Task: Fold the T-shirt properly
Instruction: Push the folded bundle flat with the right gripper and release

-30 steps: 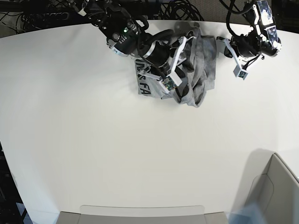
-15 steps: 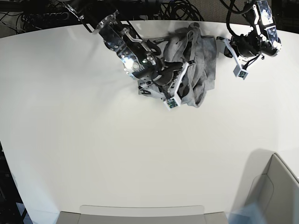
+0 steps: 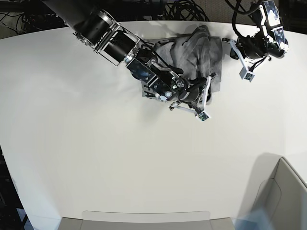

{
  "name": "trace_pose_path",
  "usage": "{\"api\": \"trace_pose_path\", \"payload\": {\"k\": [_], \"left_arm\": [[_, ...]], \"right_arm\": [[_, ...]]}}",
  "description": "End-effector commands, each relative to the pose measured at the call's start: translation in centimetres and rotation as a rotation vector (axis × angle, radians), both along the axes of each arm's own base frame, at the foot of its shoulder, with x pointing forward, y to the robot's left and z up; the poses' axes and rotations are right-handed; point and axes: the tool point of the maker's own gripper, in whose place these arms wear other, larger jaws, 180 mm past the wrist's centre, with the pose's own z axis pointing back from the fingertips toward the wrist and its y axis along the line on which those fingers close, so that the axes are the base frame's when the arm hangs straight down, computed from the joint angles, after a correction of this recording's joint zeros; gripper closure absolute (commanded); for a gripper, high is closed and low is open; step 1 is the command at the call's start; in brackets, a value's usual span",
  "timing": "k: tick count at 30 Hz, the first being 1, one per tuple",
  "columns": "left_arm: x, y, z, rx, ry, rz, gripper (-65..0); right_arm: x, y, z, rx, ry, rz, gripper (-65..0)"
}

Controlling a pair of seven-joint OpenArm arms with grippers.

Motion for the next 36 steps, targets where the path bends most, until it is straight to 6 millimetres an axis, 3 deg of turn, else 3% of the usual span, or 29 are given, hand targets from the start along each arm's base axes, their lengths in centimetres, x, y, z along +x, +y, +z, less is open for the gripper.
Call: {"api": "trace_pose_path", "payload": {"k": [1,10,16,19,23,28,34,36], "left_arm": [[-0.4,0.5,0.0,0.024,0.017,-0.008,0.0],[-0.4,0.4,0.0,0.02,0.017,-0.009,0.0],[-0.4,0.4,0.0,0.02,0.017,-0.009,0.0],[-0.3,0.4,0.0,0.019,0.016,-0.009,0.0],[-0.4,0.1,-0.1,0.012,0.016,-0.007,0.0],[-0.4,-0.4,-0.2,0.001,0.017,-0.004,0.0],[-0.4,-0.4,-0.2,0.001,0.017,-0.004,0.0],[-0.4,-0.4,-0.2,0.001,0.017,-0.004,0.0]], "right_arm": [[1.0,2.2,3.0,0.081,-0.062,0.024,0.0],[-0.5,4.2,3.6,0.062,-0.152,0.156,0.0],[1.5,1.8,1.1,0.009,-0.084,0.054,0.0],[0.3,1.4,0.2,-0.029,-0.006,0.074,0.0],[-3.3,2.8,1.9,0.029,0.113,0.14,0.0],[-6.9,3.9,4.6,0.13,0.115,0.196,0.0],[-7.3,4.0,6.8,0.179,0.083,0.211,0.0],[-7.8,2.8,7.1,0.147,0.101,0.2,0.0]]}}
